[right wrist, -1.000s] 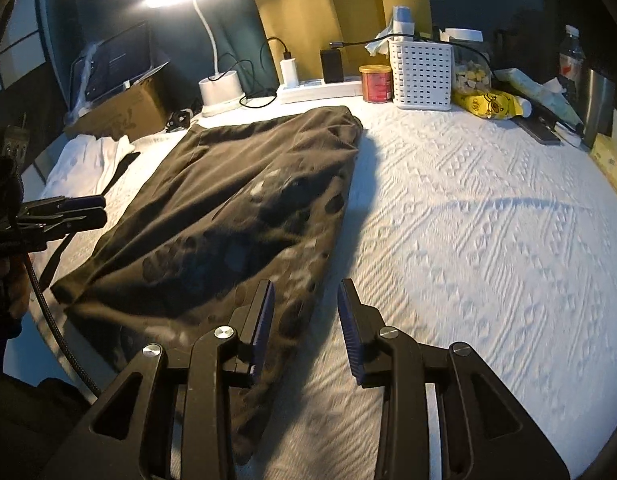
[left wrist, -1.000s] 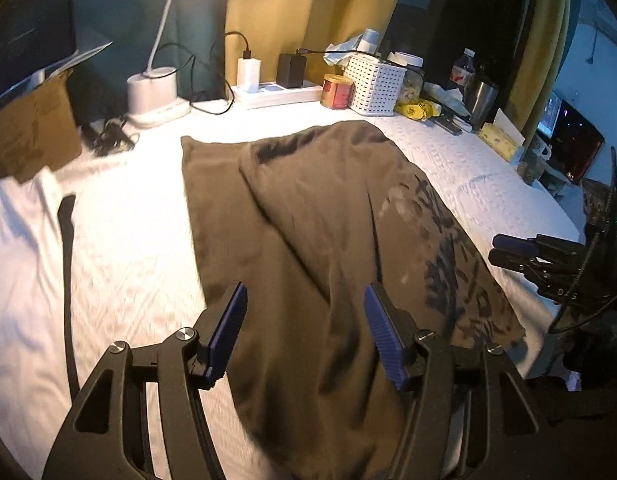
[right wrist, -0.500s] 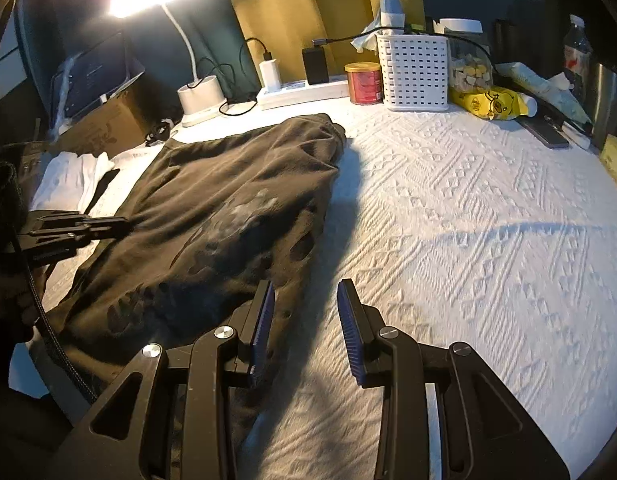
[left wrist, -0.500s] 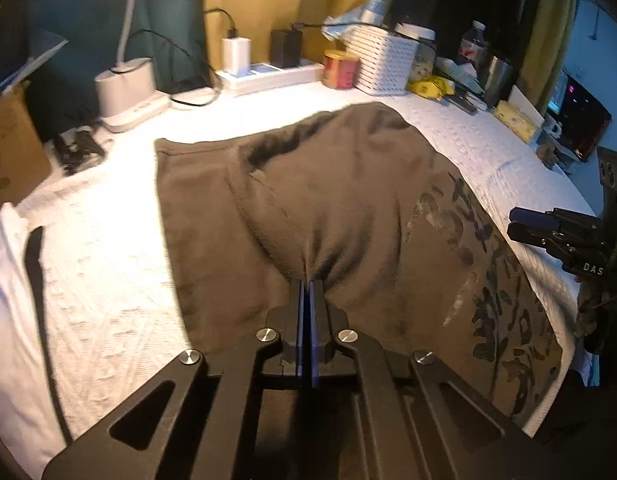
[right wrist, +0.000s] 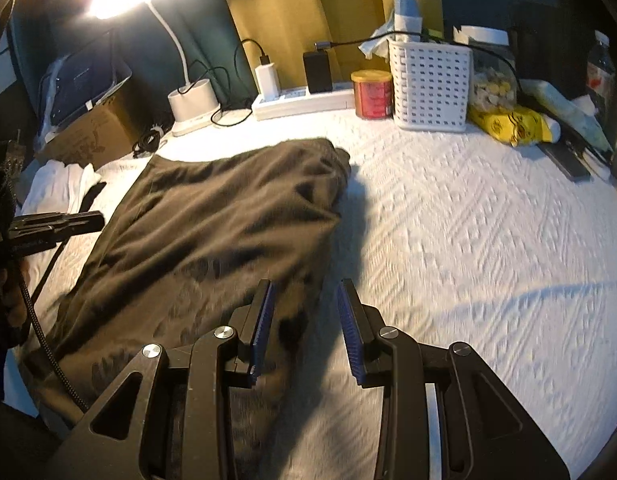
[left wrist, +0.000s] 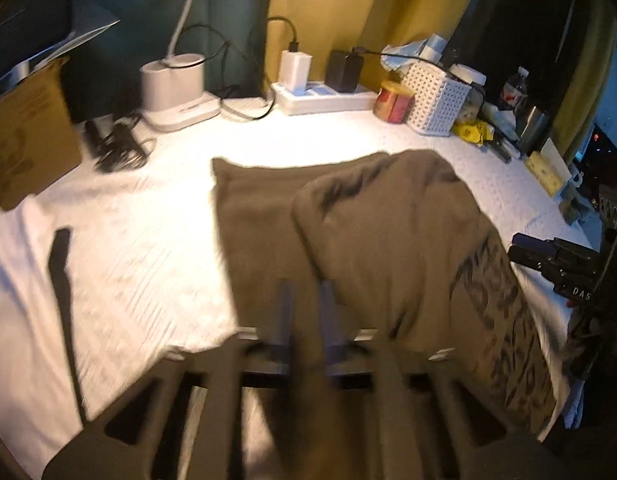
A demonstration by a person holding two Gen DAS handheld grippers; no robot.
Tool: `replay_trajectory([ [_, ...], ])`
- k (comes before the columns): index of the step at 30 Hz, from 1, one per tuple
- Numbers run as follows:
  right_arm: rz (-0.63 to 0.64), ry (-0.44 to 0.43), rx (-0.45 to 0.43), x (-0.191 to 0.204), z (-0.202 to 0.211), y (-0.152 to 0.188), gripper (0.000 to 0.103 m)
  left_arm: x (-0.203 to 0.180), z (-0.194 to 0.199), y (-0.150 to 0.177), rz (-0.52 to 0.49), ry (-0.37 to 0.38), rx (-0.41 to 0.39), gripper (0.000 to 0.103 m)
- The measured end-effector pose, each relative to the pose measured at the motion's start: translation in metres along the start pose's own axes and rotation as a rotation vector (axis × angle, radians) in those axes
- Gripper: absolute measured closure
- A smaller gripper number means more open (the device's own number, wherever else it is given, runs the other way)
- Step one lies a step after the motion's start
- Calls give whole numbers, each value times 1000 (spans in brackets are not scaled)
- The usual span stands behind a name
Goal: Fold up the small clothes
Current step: 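Pinch and tug the folded shirt edge repeatedly with the left gripper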
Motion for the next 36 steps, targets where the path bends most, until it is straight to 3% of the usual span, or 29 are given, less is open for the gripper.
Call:
replay_trajectory([
  [1, -1, 2, -4, -1, -2, -4, 68, -2, -5, -5, 8, 14, -7, 42],
  [8, -10, 18, -13, -12, -15, -25, 68, -6, -40, -27, -9, 55, -14, 43],
  [9, -12, 21, -12, -14, -18, -28, 68, -7, -45, -28, -17, 56, -12, 51],
  [10, -13, 23, -11, -16, -20, -30, 68, -7, -51, -29, -32, 56, -4, 81],
  [11, -14, 24, -11, -18, -22, -32, 68, -5, -55, -30, -39, 46, 4, 93],
  [12, -15, 25, -10, -19, -25, -34, 68, -4, -56, -31, -41, 48, 6, 98],
  [18, -25, 19, 5, -28, -51, -49, 68, 13, -50, -38, -45, 25, -8, 99],
  [20, -66, -25, 29, -35, -65, -55, 68, 18, -49, -38, -43, 24, -9, 99],
  [22, -162, -157, 52, -39, -80, -60, 68, 18, -51, -36, -54, 28, 4, 99],
  [26, -239, -217, 37, -47, -92, -74, 68, 17, -55, -34, -62, 35, 10, 99],
  [32, -219, -242, -3, -44, -96, -95, 78, 19, -48, -38, -59, 54, -6, 99],
  [36, -170, -247, -44, -40, -95, -105, 79, 26, -47, -43, -14, 44, -27, 99],
])
Point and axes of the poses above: each gripper's, at about its wrist camera, not at the fingertips, and z roughly against the way its jaws point, x to its left, y to its underside, the point moved 7 cm from there along -z, roughly the way its jaws point, and after that the axes turned 10 degrees about -y, right-handed, at the moved point
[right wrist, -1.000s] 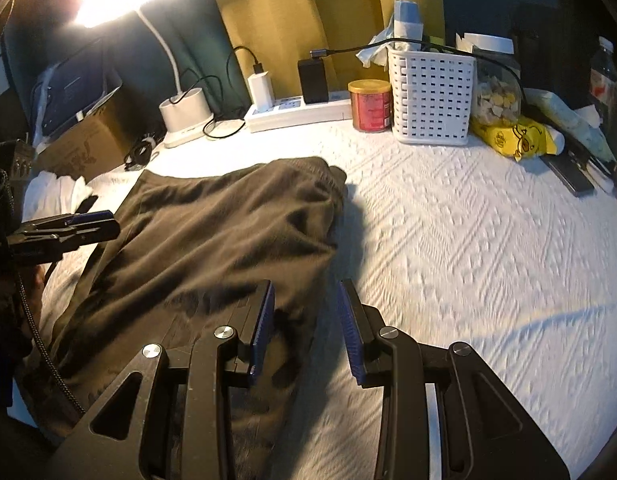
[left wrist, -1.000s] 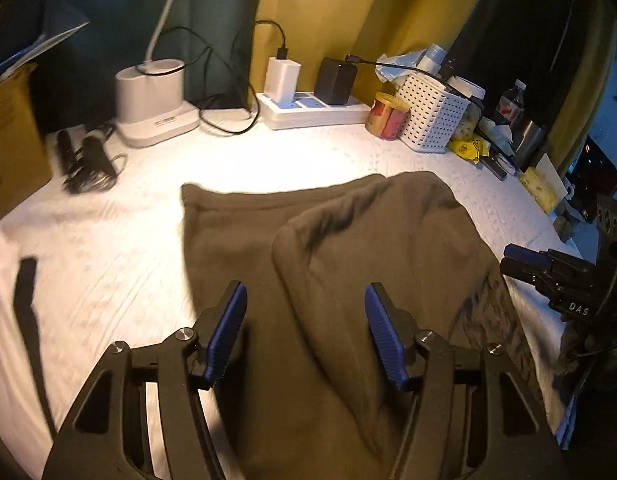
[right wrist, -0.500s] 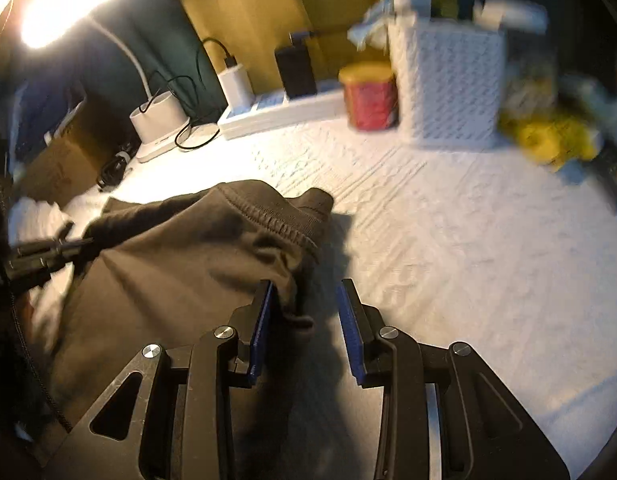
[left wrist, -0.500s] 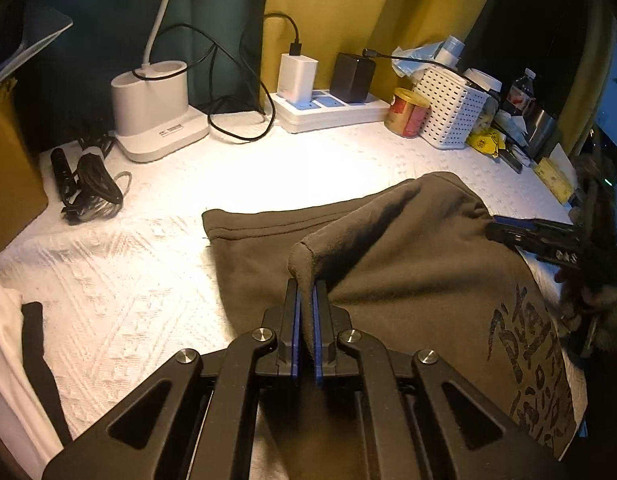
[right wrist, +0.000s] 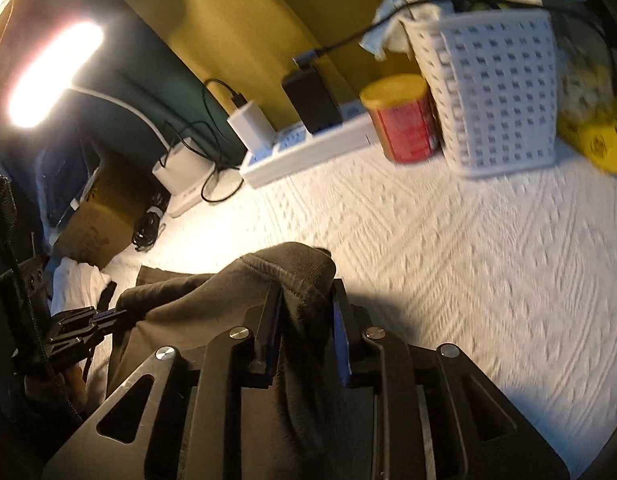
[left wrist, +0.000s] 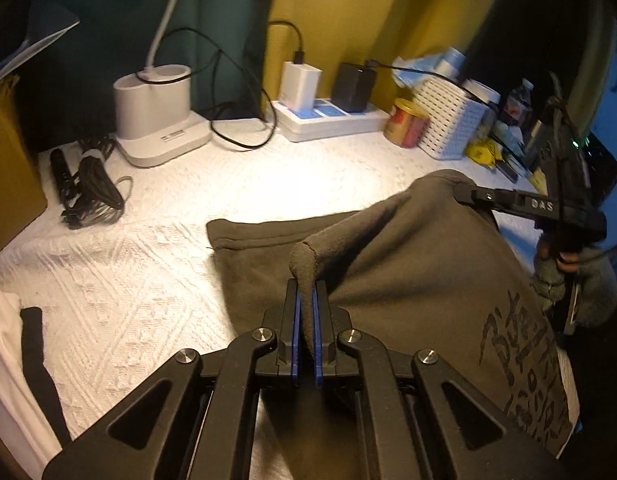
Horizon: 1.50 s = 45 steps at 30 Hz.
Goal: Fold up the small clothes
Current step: 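Pinch and tug the folded shirt edge repeatedly with the left gripper, then open the left gripper and set both grippers at the shirt's edge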
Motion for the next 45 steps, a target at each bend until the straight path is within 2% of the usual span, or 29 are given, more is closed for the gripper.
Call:
replay_trajectory([
  [4, 52, 50, 14, -1, -9, 2, 78, 5, -12, 5, 13, -11, 27, 99],
  [6, 61, 107, 41, -5, -15, 6, 78, 5, -15, 5, 19, -9, 40, 96],
  [10, 97, 185, 50, -3, -16, 9, 70, 4, -14, 4, 8, -24, 60, 94],
  [12, 117, 210, 48, -1, -14, 10, 69, 5, -13, 5, 11, -30, 67, 94],
  [16, 148, 252, 45, 1, -7, 12, 68, 4, -2, 3, 30, -39, 30, 94],
  [18, 155, 266, 49, 2, -4, 13, 62, 4, 5, 3, 40, -48, 20, 94],
  [19, 154, 267, 49, 3, -2, 14, 51, 3, 8, 4, 43, -51, 22, 93],
  [20, 152, 263, 49, 4, 0, 16, 45, 2, 9, 6, 42, -51, 27, 88],
  [22, 158, 260, 51, 7, 3, 19, 44, -2, 11, 12, 42, -46, 38, 41],
  [23, 162, 264, 52, 9, 5, 21, 44, -3, 12, 14, 50, -45, 35, 35],
  [30, 183, 263, 83, 17, 13, 42, 44, -18, 11, 36, 31, -51, 86, 34],
  [35, 231, 294, 131, 18, 14, 63, 44, -19, 12, 43, -13, -89, 74, 34],
  [45, 228, 309, 110, 12, 34, 77, 41, -8, 18, 54, -8, -142, 65, 32],
])
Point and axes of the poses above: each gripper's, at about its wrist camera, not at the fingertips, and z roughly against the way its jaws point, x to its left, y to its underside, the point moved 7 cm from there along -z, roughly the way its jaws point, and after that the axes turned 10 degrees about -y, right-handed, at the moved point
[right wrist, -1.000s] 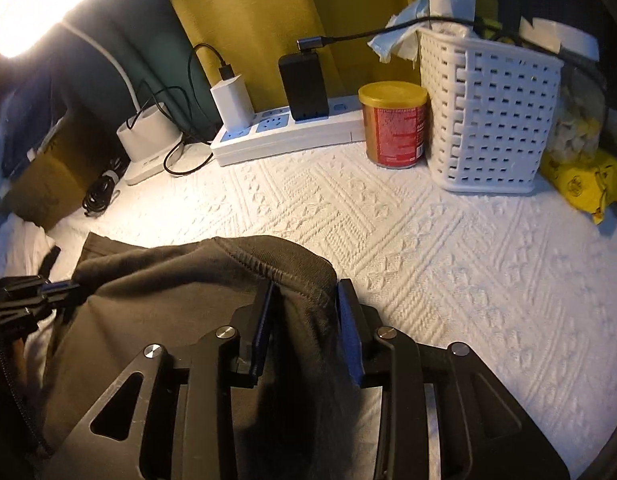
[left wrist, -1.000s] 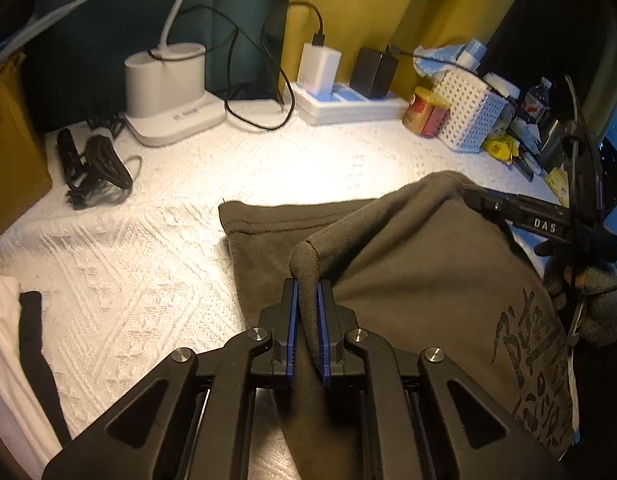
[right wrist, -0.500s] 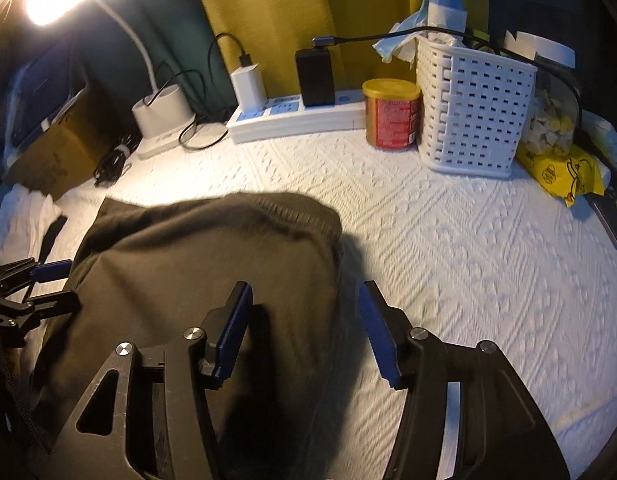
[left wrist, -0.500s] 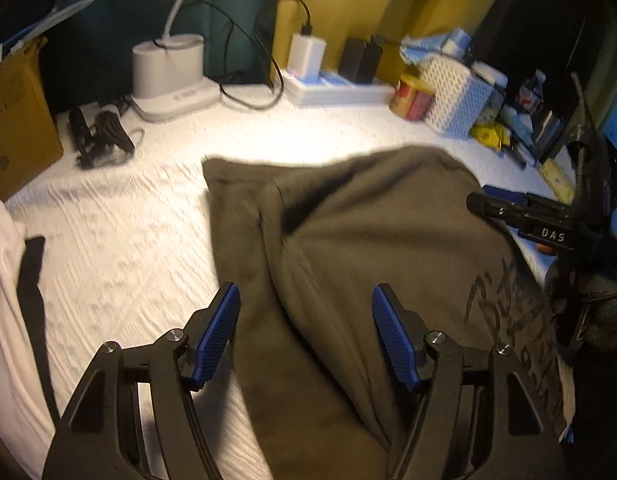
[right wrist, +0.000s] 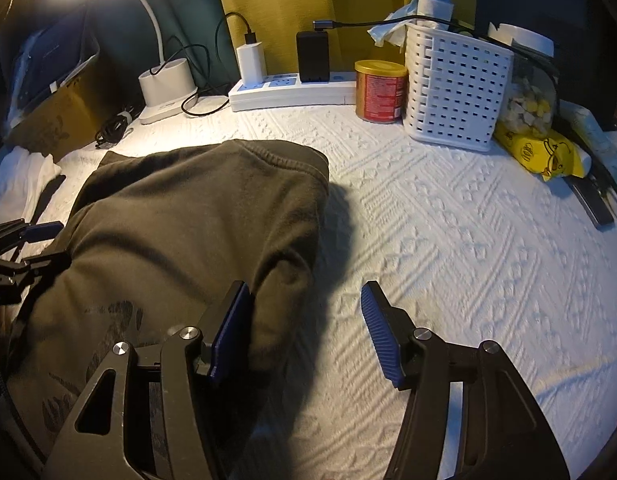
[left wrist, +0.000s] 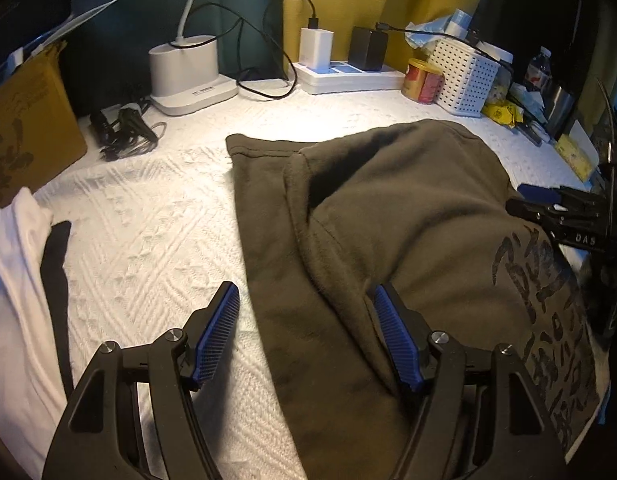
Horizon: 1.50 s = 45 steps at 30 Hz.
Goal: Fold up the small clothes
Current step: 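Open the left gripper and set both grippers at the shirt's edge, then grasp the folded brown shirt with both grippers and lift it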
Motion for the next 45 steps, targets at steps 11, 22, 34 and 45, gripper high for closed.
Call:
replay_trajectory([
  [11, -22, -9, -19, -6, 21, -1, 40, 14, 3, -17, 88, 5, -2, 32],
  [22, -51, -38, -50, -17, 13, -31, 38, 17, -24, -48, 96, 37, -15, 23],
  [34, -93, -163, 5, -9, -34, -47, 38, -25, -36, -50, -53, 132, -9, 16],
  [45, 48, -103, 19, 18, -51, -45, 45, -54, -33, -47, -183, 130, -36, 39],
])
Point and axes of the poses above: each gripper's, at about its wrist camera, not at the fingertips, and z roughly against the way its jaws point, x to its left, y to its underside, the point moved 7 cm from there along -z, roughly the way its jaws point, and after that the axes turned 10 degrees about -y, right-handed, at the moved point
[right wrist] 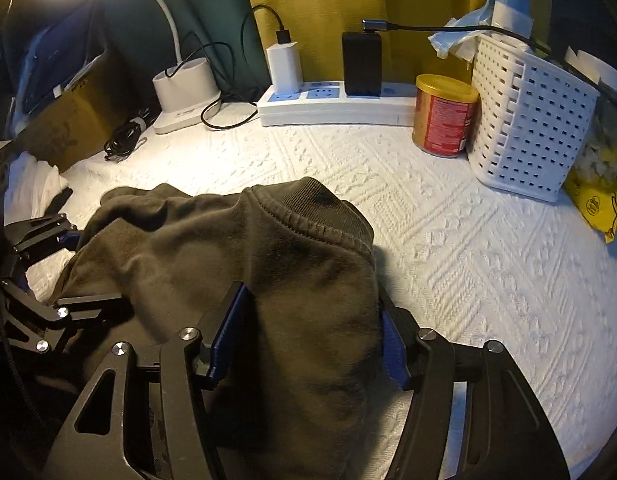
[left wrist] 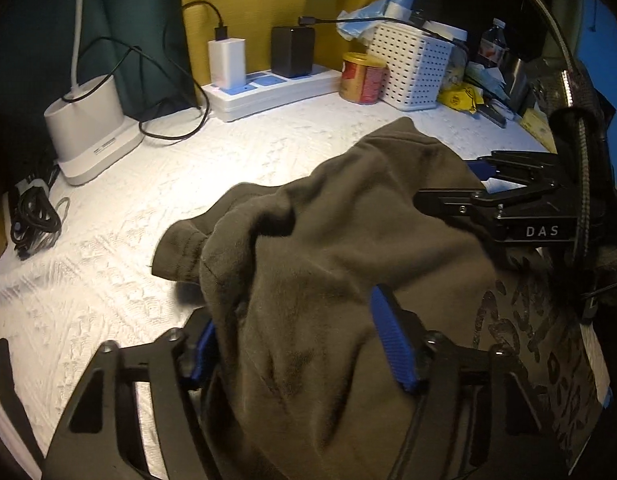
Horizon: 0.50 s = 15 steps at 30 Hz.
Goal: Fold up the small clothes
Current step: 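Grasp the folded brown shirt with both grippers and lift it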
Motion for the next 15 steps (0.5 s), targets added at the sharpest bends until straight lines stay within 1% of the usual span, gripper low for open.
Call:
replay_trajectory([
  [2, 11, -24, 0, 3, -1, 1, 61, -3, 0, -1, 0, -6, -2, 42],
  [3, 20, -38, 2, 6, -2, 2, 64, -4, 0, -1, -1, -1, -4, 51],
  [4, 32, -41, 3, 9, -4, 2, 69, -7, 1, -1, 2, 9, -5, 57],
  [5, 48, -46, 6, 12, -4, 2, 73, -9, 2, -2, 0, 5, -8, 60],
  [6, 62, -46, 7, 15, -4, 2, 74, -12, 3, -3, -2, 7, -9, 68],
  [7, 68, -47, 7, 17, -3, 2, 77, -14, 4, -3, 5, 17, -9, 73],
  [11, 79, -63, -2, 22, 1, 3, 81, -18, 7, -4, 17, 5, -14, 77],
  [15, 86, -72, -25, 29, 12, 5, 81, -20, 17, -3, 32, -1, -33, 78],
])
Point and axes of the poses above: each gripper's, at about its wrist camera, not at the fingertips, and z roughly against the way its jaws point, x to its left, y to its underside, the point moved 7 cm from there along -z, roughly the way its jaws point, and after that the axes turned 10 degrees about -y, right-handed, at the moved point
